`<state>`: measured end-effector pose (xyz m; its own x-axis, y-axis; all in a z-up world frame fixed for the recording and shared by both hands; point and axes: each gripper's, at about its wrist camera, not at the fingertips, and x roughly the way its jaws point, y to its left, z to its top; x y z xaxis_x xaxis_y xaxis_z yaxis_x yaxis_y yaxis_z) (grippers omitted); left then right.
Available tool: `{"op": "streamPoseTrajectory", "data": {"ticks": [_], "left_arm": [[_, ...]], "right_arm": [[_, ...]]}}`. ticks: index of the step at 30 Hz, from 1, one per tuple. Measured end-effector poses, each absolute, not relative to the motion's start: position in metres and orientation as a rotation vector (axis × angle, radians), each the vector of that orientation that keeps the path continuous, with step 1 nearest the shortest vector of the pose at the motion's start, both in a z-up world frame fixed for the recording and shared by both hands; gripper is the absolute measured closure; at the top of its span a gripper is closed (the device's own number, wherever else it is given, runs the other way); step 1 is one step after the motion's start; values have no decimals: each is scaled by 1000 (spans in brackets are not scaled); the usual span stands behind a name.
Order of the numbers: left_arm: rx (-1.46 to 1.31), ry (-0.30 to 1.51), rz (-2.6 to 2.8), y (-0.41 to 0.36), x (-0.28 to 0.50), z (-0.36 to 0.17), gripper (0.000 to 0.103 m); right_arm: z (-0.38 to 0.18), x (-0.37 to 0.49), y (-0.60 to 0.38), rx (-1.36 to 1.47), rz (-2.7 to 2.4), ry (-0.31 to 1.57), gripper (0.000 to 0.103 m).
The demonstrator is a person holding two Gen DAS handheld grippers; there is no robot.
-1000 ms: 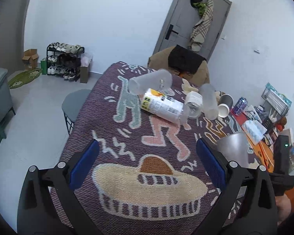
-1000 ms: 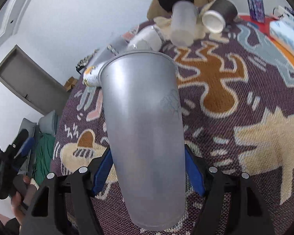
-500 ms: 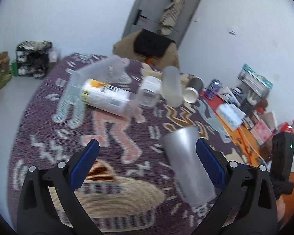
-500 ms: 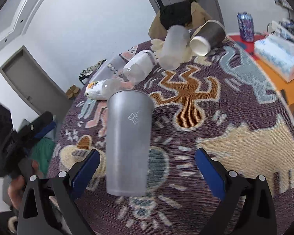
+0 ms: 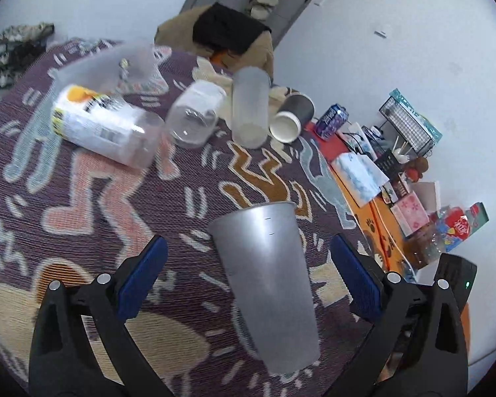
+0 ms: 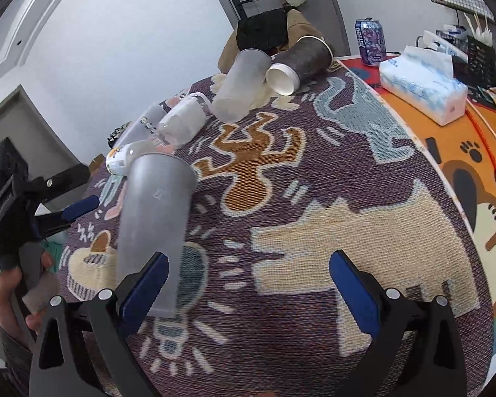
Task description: Flip cup upright
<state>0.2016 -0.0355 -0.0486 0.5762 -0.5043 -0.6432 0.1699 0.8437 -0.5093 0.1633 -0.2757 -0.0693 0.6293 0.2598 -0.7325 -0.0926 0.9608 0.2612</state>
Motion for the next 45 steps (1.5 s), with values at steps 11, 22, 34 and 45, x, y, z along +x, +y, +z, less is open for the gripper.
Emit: {"op": "streamPoseTrajectory", "data": {"ticks": [11,22,34,45], "left_arm": [[-539,1053,-454,-64,241,-88,5],[-567,1143,-475,-78,261,-99,24],[-340,854,-500,-80,216,-17,25],[-61,645,-470,-107,169,24,25]], "right_arm": [[-74,158,-292,199,175,883,8],[-79,137,-288,203,135,826,8],[-68,136,-292,227,140,784,8],[-62,131,-297,217,121,770,8]]}}
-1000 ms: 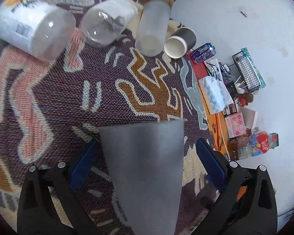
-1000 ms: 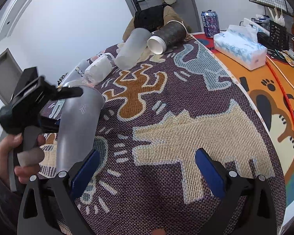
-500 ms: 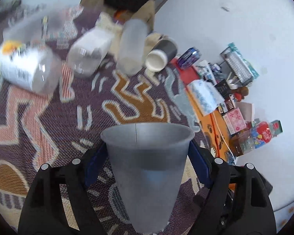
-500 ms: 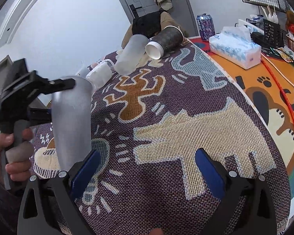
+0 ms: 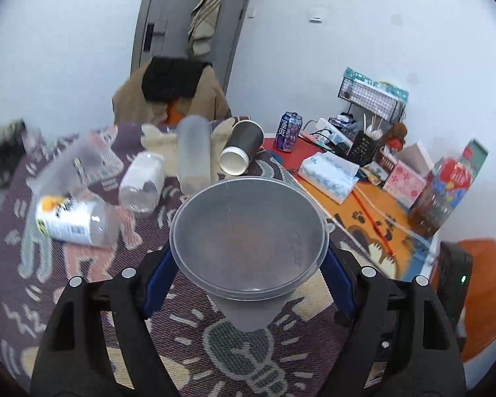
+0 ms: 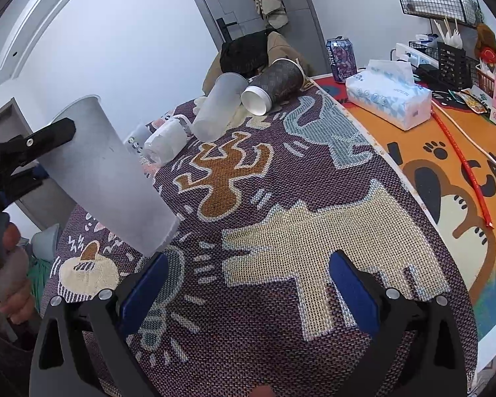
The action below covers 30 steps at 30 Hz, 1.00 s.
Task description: Flip cup upright
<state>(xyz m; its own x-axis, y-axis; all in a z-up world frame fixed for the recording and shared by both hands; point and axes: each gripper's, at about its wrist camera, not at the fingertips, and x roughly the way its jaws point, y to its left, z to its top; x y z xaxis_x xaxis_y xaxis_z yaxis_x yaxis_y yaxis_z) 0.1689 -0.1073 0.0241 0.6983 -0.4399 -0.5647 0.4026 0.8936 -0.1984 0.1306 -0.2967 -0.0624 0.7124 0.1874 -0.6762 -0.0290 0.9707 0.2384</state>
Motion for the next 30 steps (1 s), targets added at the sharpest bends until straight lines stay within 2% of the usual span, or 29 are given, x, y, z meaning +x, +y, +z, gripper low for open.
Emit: {"op": "streamPoseTrajectory", "data": {"ticks": [10,22,23,24,25,30], "left_arm": [[59,596,-439,-114,131,29,25],[61,584,-432,-121,120,4,23],[48,598,-427,-120,122,0,19],[41,607,-419,-120,123,-2,8],[31,607,-416,-118,123,-3,5],[-13,611,-431,-111,115,-2,6]], "right_arm": [[-61,125,-292,183,121,759,8],[-59,106,-289,153,128,731,8],[-60,104,-289,152,125,731,8],[-61,102,-289,149,120,732,8],[-61,101,-289,148,118,734,8],[-61,93,-286,128,116,730,8]]}}
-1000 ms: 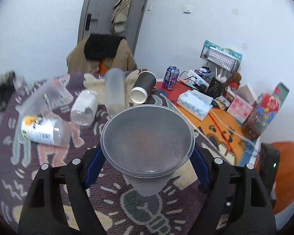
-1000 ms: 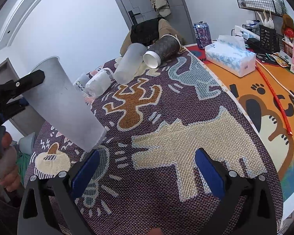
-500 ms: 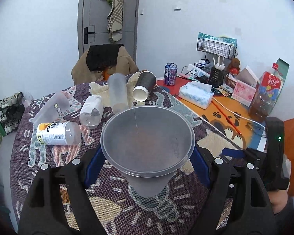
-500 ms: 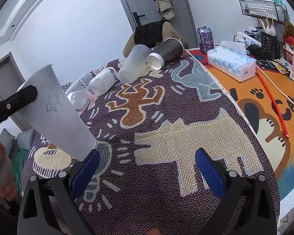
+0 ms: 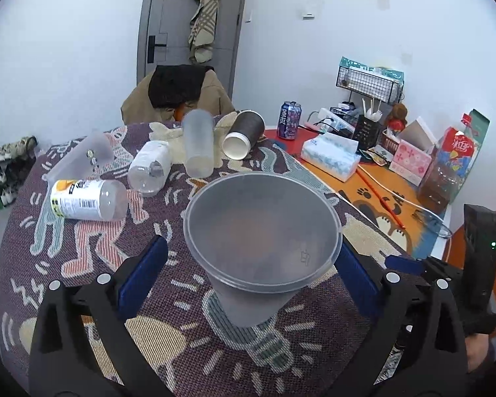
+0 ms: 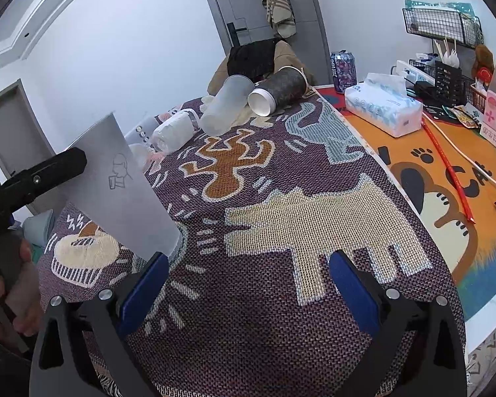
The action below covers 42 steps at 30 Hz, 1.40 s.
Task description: Flip cup upright
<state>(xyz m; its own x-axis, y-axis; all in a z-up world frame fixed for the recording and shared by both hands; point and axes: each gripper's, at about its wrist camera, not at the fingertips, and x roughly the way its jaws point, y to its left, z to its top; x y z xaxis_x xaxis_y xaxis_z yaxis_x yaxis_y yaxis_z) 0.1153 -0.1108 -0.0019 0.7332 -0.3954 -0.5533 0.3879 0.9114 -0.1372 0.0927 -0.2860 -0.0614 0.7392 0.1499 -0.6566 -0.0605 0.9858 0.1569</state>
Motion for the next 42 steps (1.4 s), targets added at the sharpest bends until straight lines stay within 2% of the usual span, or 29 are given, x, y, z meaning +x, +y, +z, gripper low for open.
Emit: {"op": "streamPoseTrajectory", "data": {"ticks": [16,32,42], "left_arm": [[-57,601,-463,-89,81,-8,5],[-35,651,-519,-103,71,-26,6],[-41,565,-424,-82,40,-23,5]], "right_arm": [[-48,76,-265,69,118,684,8],[-49,58,-272,55,111,690,8],[-41,42,-260,24,116,621,8]]}}
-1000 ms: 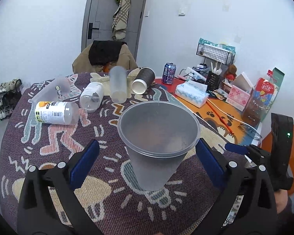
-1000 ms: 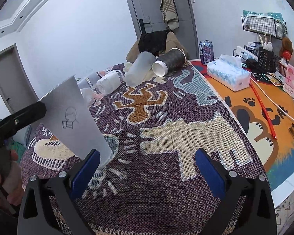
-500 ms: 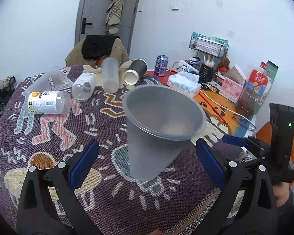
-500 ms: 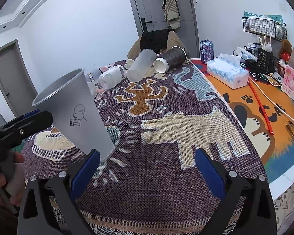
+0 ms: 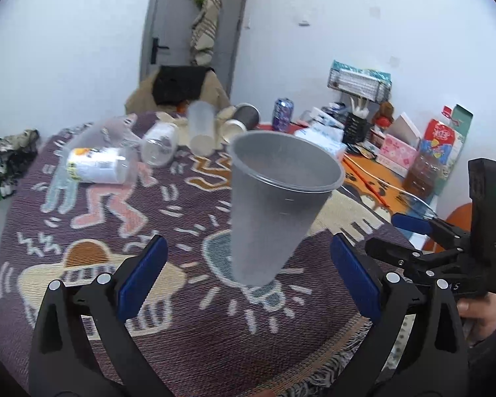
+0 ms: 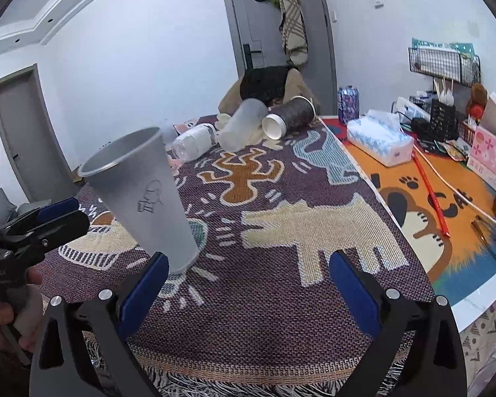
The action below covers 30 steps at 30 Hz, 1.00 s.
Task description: Flip cup upright
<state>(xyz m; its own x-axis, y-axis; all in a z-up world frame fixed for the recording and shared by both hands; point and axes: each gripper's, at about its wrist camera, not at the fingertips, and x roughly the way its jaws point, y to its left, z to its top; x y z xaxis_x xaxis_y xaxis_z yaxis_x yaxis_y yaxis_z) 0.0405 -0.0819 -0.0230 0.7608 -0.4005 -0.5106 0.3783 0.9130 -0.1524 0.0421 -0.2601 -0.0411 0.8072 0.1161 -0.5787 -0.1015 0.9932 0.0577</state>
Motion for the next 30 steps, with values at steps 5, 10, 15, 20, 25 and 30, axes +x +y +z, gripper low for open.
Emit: {"op": "streamPoseTrajectory", "data": {"ticks": [5,10,15,20,25,30], "left_arm": [[-31,503,-342,-64,25,-17,5],[-30,471,-258,-49,13,-12,5],[-11,440,-195,-38,-3,-11,5],[-5,423,-187,-32,-17,-9,5],[-14,423,-159,-26,-29,-10,5],[-22,424,-152,-20,-33,-9,5]], "right_arm": [[-37,37,-247,12,132,587,8],[-35,30,-236,17,148,552,8],[-35,23,-227,-1,143,536,8],[-33,14,-215,-28,154,518,8],[-29,6,-206,-41,174,497,8],[-29,2,-201,-43,185,498,8]]}}
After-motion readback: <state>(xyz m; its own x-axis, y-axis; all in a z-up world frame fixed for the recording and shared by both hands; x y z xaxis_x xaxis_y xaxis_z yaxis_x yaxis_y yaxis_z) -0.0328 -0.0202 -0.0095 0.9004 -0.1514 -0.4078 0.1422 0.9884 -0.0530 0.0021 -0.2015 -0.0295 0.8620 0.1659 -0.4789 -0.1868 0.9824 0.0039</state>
